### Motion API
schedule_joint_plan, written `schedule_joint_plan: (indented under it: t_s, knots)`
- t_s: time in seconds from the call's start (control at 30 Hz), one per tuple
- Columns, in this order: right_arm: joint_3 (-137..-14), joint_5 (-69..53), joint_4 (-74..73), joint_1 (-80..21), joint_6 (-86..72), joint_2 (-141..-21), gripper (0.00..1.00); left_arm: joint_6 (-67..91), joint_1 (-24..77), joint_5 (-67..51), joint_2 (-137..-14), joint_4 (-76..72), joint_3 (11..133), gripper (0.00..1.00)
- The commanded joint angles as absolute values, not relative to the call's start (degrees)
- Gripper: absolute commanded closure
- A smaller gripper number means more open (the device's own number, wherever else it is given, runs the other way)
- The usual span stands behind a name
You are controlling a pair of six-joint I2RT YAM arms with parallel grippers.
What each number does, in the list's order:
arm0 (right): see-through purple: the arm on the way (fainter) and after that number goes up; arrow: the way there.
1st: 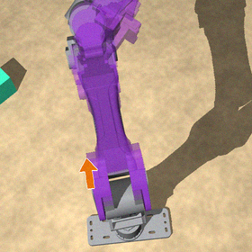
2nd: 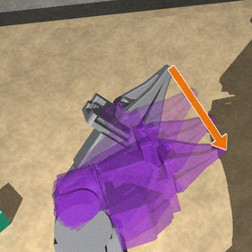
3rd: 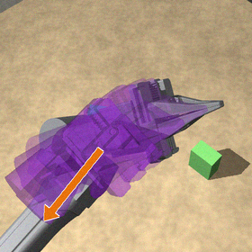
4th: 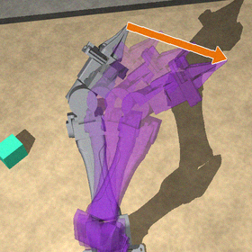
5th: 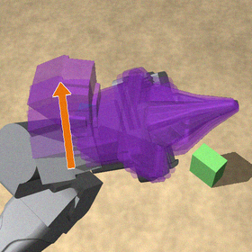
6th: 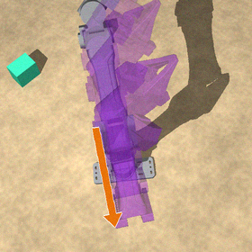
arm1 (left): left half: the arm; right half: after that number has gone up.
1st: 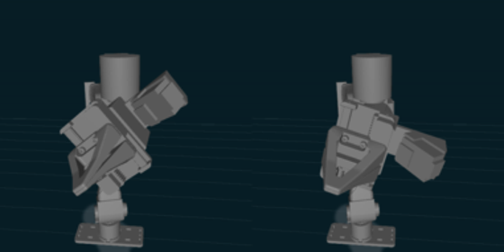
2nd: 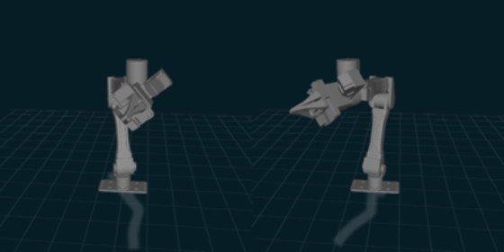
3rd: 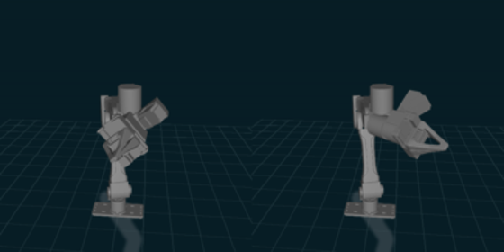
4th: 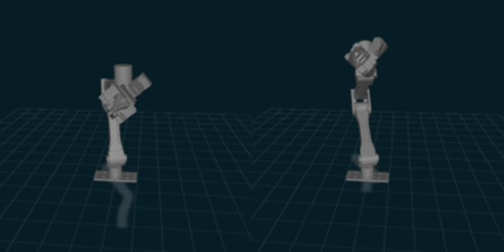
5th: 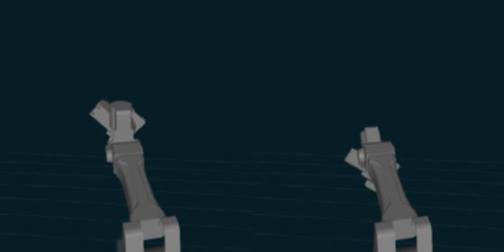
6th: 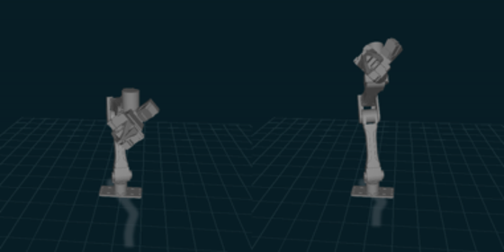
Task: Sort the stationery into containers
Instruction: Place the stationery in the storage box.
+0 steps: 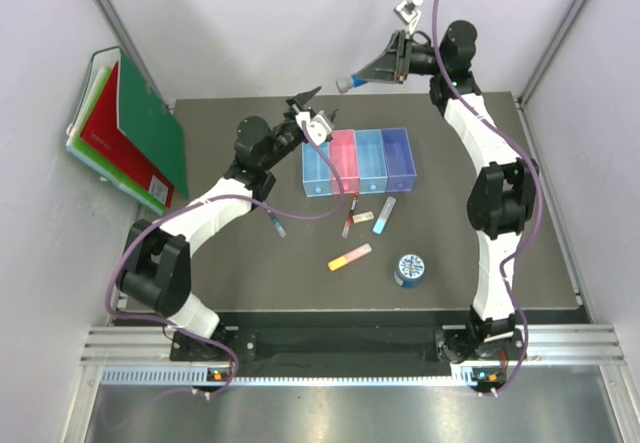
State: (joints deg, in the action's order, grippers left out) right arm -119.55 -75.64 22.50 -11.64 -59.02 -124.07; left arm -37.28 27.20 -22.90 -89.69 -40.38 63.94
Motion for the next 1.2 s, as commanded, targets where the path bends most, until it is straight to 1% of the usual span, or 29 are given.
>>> schedule_joint_plan:
  t_s: [0.0,0.1,0.13,0.17,0.2,0.27,0.3,0.37,0.43,0.47,0.57,0.67,0.7,0.9,1.07,1.17]
  knots:
    - [-127.52,-67.96,17.67,-9.76,-52.03,-124.89,0.99,-38.49,27.33,-21.45,-86.22,-40.08,63.90,0.35]
    - [-128.93,-65.75,15.83,-9.23,-50.46,-125.59,1.00,-38.93,27.33,-20.74,-85.87,-39.29,63.90,0.35]
    - [-129.54,-65.05,14.17,-9.14,-47.66,-125.77,1.00,-38.94,27.25,-20.48,-85.70,-39.03,63.90,0.35]
    - [-130.68,-64.17,11.28,-8.97,-45.11,-126.12,1.00,-39.02,27.25,-20.22,-85.61,-38.76,63.81,0.35]
    - [-132.96,-62.07,5.33,-8.88,-42.22,-126.73,1.00,-39.20,27.33,-19.87,-85.34,-38.59,63.81,0.35]
    - [-134.03,-60.39,1.95,-8.44,-35.88,-127.17,1.00,-39.29,27.33,-19.51,-85.17,-38.41,63.63,0.35]
    - [-135.51,-58.03,-2.85,-8.18,-33.51,-127.44,1.00,-39.37,27.25,-19.25,-84.90,-38.23,63.55,0.35]
    - [-136.40,-55.82,-7.01,-7.82,-26.83,-127.79,1.00,-39.55,27.25,-19.16,-84.73,-37.88,63.37,0.36]
    - [-138.07,-50.12,-15.35,-7.73,-17.99,-127.97,0.99,-39.90,27.33,-18.81,-84.29,-37.71,63.02,0.36]
    - [-137.99,-45.83,-17.47,-7.82,-15.32,-127.71,0.99,-40.08,27.33,-18.81,-84.03,-37.53,62.84,0.35]
    - [-137.11,-37.91,-24.07,-8.00,-6.17,-126.65,0.99,-40.69,27.25,-18.11,-83.59,-37.35,62.40,0.35]
    - [-136.93,-31.75,-32.22,-8.09,0.77,-125.86,1.00,-41.04,27.25,-17.58,-83.06,-37.18,62.05,0.35]
    - [-137.02,-30.60,-34.34,-8.09,4.71,-125.42,1.00,-41.31,27.16,-17.32,-82.88,-37.00,61.62,0.35]
    - [-133.24,-24.27,-46.04,-8.35,15.35,-122.26,1.00,-42.27,27.07,-15.73,-81.48,-37.09,59.25,0.35]
    - [-132.54,-20.58,-54.73,-8.79,21.26,-123.22,1.00,-42.80,26.46,-14.42,-80.68,-37.00,58.01,0.35]
    - [-131.14,-19.78,-56.25,-8.96,23.03,-123.31,1.00,-42.71,26.02,-13.89,-80.51,-36.48,57.83,0.35]
